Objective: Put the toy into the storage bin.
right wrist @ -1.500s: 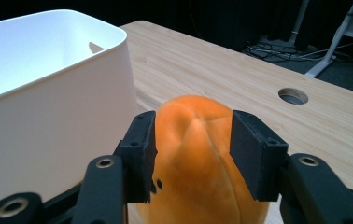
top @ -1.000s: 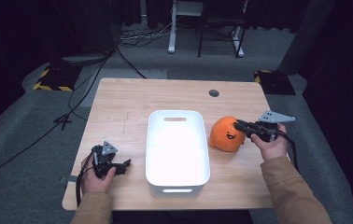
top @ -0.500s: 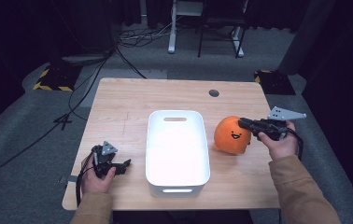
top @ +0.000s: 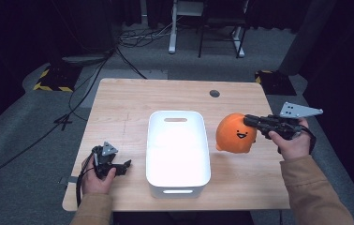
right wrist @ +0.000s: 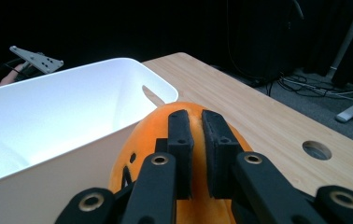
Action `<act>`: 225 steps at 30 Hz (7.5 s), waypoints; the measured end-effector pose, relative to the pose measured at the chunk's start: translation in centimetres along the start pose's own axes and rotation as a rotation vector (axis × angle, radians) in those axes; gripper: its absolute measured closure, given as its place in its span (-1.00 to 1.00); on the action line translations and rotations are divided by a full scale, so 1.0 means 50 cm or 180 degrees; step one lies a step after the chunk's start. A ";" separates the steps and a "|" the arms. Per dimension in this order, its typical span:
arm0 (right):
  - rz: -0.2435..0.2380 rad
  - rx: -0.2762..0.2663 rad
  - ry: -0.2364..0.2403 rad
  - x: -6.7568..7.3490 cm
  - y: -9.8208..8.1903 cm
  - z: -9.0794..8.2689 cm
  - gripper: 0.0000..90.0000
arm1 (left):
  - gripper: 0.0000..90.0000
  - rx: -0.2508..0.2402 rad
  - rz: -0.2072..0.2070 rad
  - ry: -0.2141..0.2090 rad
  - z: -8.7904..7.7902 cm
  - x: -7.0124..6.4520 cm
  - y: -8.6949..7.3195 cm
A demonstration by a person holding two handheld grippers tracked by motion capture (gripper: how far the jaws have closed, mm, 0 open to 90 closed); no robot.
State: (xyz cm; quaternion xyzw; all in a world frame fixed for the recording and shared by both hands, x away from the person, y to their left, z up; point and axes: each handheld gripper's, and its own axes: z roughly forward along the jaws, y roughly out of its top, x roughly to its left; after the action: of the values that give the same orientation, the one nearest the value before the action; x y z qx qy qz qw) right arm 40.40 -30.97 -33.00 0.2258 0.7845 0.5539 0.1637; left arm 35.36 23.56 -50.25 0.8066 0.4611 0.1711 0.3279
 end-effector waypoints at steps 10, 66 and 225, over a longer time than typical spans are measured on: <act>-0.0079 -0.0087 0.0046 0.014 0.033 -0.015 0.84 | -0.59 -0.0001 -0.0001 -0.0002 0.000 0.000 0.000; -0.0437 -0.0290 0.0613 0.205 0.205 0.081 0.85 | -0.62 0.0008 0.0000 -0.0004 0.003 0.001 0.003; 0.0229 0.0942 -0.0936 -0.024 -0.022 0.025 -0.31 | -0.64 0.0009 -0.0022 -0.0011 0.004 0.000 0.004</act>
State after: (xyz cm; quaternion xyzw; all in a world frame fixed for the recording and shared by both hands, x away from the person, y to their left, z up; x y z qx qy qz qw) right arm 41.88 -30.93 -34.45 0.3536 0.8164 0.3992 0.2217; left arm 35.59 23.44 -50.27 0.8057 0.4635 0.1679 0.3282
